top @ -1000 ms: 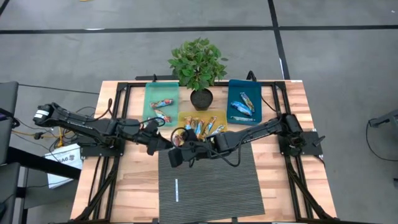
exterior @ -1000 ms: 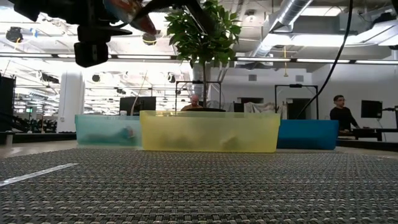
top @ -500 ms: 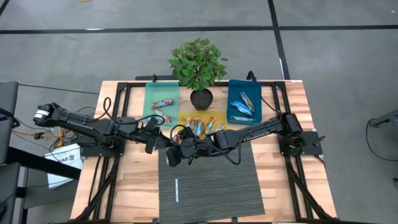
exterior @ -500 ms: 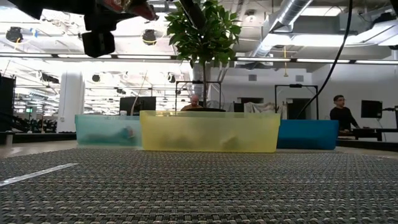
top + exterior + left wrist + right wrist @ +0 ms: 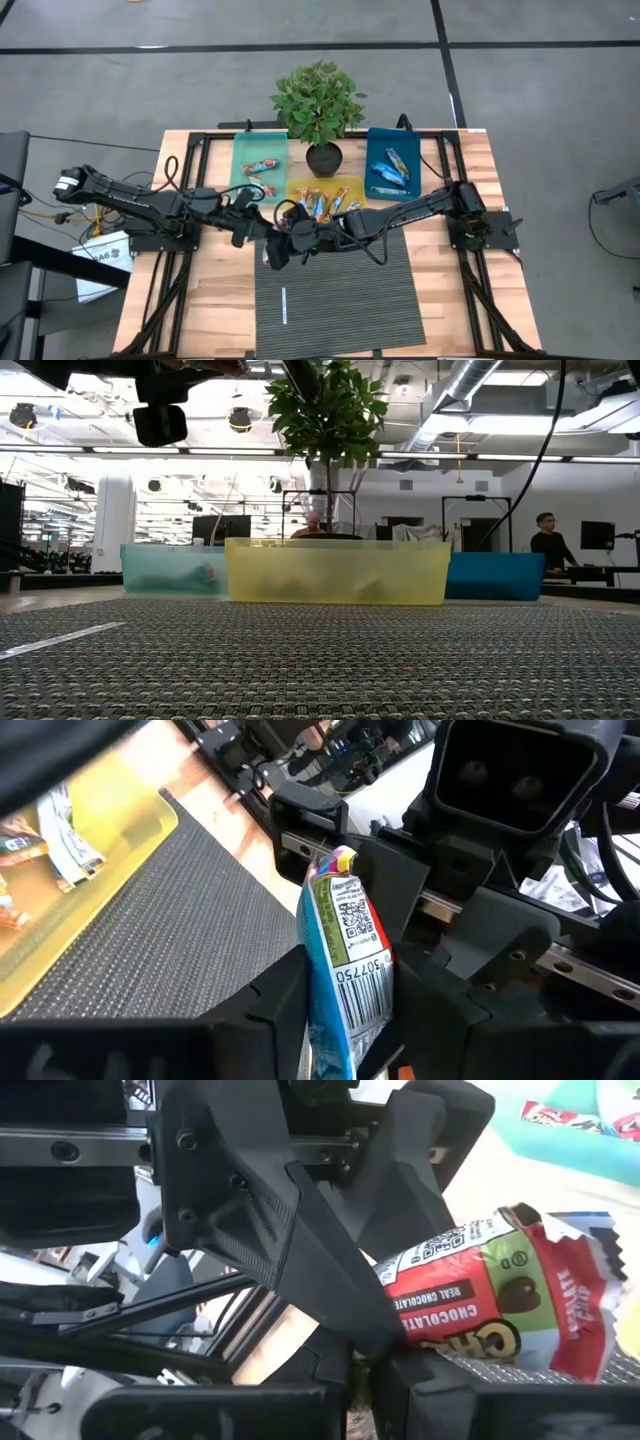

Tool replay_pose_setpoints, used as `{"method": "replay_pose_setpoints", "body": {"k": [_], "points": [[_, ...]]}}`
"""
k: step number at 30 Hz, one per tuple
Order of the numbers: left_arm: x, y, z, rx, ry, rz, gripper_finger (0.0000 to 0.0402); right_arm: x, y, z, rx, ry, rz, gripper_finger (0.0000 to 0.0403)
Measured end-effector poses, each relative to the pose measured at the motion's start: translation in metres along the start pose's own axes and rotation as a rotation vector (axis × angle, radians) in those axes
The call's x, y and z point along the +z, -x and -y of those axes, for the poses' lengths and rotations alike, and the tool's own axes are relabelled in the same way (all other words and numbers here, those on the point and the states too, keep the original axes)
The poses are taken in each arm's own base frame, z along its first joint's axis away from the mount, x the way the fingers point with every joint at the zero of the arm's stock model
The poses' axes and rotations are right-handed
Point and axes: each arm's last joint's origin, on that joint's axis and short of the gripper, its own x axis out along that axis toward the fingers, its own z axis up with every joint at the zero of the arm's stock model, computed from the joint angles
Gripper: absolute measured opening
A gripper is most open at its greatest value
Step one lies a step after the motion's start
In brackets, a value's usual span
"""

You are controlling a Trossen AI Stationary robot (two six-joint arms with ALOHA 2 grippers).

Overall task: Pick and place Granola Bars by type
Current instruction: Put the red granola bar into the green bin

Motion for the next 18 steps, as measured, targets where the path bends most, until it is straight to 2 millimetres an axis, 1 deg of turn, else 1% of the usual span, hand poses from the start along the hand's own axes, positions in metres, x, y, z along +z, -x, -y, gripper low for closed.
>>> {"method": "replay_pose_setpoints", "body": {"k": [10,15,18], "points": [[0.0001,-0.0001,-0.0007,0.018,-0.021,0.01,0.0067,0.0003,-0.0004,0.0004,-0.001,-0.001,0.001,0.001],[-0.0003,-0.0003,-0.0012,0.023,-0.032,0.007,0.0064,0.0002,-0.0008,0.0019,-0.002,-0.042,-0.024,0.0012],[-0.001,-0.0006,-0.0029,0.041,-0.04,0.003,0.0064,-0.0005,-0.0016,0.0049,-0.011,-0.053,-0.061,0.0032]]}}
